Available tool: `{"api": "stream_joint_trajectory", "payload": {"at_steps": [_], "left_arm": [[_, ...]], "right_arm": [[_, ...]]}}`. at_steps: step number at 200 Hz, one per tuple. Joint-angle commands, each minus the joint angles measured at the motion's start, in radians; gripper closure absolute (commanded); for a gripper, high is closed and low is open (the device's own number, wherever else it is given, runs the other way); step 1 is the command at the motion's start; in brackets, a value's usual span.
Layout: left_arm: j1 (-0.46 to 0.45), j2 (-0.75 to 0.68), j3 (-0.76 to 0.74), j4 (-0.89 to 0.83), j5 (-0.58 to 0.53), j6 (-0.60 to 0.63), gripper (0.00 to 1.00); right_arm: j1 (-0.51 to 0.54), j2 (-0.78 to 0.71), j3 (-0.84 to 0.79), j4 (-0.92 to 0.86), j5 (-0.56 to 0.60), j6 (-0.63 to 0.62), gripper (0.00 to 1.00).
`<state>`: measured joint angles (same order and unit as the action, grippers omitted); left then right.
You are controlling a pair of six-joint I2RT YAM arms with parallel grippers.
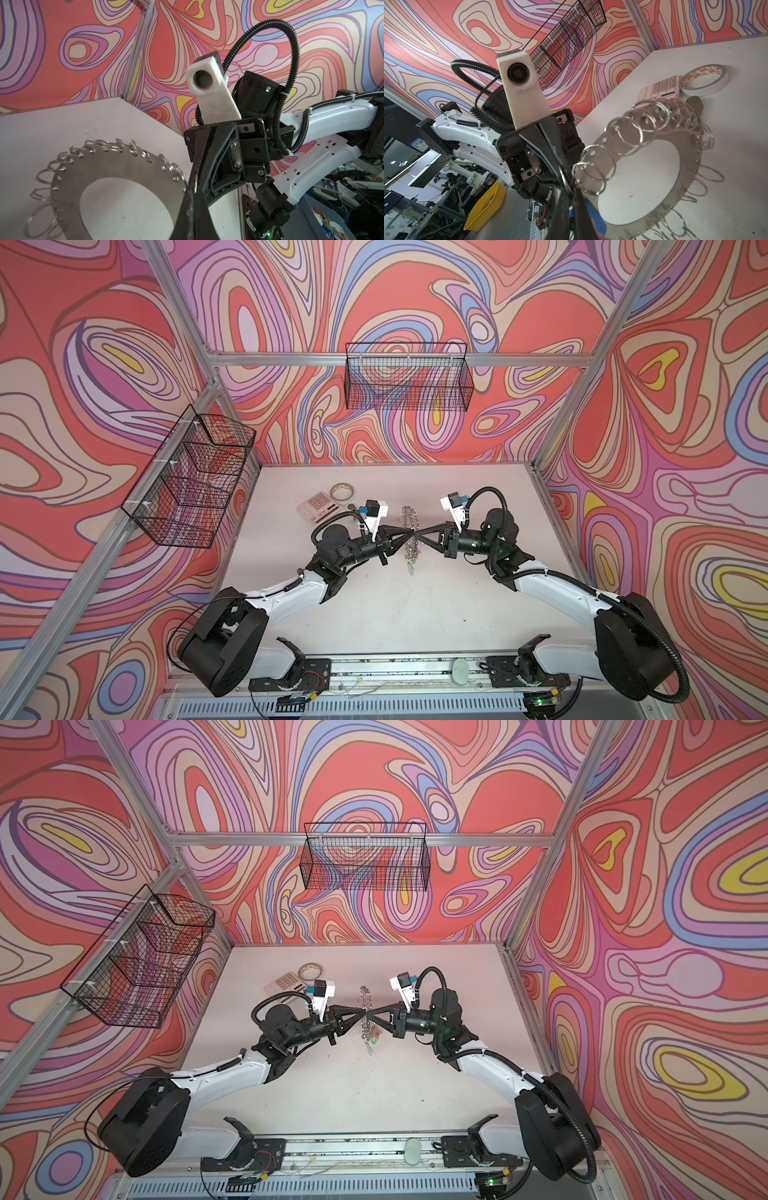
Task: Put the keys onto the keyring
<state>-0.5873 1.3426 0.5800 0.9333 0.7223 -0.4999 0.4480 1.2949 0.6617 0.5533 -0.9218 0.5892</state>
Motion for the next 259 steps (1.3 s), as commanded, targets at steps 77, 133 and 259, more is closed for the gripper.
{"api": "stream_joint_trajectory", "payload": {"at_steps": [77, 133, 259], "left_arm": [[0.007, -0.074, 0.181, -0.533, 0.255, 0.25, 0.9], [0.007, -0.071, 0.227, -0.648, 0.229, 0.3, 0.84], [0.05, -0.135, 0.344, -0.948, 0.144, 0.474, 0.73]], "right_arm": [[0.036, -0.037, 0.036, -0.187, 0.114, -0.21, 1.0], [0.038, -0.049, 0.036, -0.193, 0.107, -0.213, 1.0], [0.049, -0.063, 0.035, -0.209, 0.132, -0.219, 1.0]]}}
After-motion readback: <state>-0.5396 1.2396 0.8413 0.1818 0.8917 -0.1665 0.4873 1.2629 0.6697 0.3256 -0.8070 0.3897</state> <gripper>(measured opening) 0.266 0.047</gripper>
